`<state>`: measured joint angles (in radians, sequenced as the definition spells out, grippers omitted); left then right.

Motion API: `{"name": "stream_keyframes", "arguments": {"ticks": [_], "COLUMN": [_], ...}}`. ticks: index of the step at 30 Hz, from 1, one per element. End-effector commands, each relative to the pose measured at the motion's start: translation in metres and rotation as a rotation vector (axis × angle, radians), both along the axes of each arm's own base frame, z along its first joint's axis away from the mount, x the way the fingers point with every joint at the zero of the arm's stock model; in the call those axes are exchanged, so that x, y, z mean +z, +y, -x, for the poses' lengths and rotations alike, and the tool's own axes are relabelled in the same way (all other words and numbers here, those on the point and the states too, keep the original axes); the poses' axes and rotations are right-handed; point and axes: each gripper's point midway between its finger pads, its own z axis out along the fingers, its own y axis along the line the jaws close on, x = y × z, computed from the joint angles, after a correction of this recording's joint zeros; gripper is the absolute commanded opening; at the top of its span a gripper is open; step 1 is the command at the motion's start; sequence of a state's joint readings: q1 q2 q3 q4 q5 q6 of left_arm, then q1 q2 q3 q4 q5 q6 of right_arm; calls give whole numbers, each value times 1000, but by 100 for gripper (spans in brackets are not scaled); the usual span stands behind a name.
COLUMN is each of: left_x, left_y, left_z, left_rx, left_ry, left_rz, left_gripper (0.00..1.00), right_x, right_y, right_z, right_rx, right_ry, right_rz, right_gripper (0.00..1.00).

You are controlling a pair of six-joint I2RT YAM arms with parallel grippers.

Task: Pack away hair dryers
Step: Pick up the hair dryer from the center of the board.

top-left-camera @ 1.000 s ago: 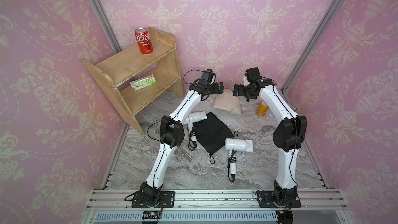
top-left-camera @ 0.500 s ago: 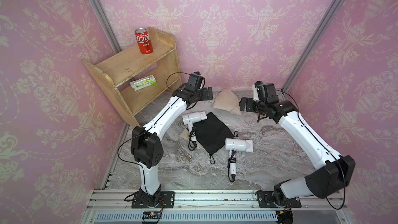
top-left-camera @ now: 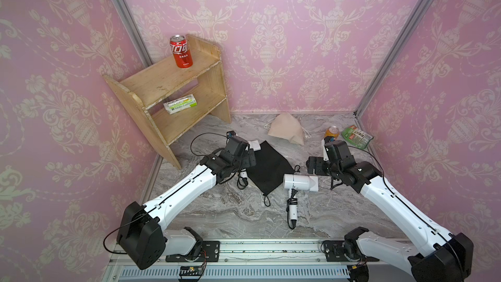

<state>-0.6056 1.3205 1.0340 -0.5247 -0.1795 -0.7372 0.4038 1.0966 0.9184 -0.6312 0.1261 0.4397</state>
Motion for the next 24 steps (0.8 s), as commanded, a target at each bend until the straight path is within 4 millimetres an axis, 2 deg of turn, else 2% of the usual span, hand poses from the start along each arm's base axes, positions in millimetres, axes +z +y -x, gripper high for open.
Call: {"name": "stream_keyframes", "arguments": {"ticks": [1, 7, 11, 16, 24], "left_x": [-27, -56, -79, -106, -131], "left_y": [19, 6, 2, 2, -3], "left_z": [8, -15, -29, -39, -50], "left_rx": [100, 98, 98, 107, 113], "left_ry": [68, 131, 188, 248, 261], "left_rz": [-49, -111, -157, -161, -139], "left_gripper": [97, 96, 88, 78, 73], "right_x": [-2, -16, -25, -34, -44], "right_y": [14, 29, 33, 36, 41], "right_z": [0, -3, -4, -7, -11], "right_rx": [15, 58, 69, 80, 94], "right_ry": [-7, 28, 50, 68, 92], "right_rz": [-67, -75, -75, -70, -67], "right_gripper": [95, 94, 94, 94, 94]}}
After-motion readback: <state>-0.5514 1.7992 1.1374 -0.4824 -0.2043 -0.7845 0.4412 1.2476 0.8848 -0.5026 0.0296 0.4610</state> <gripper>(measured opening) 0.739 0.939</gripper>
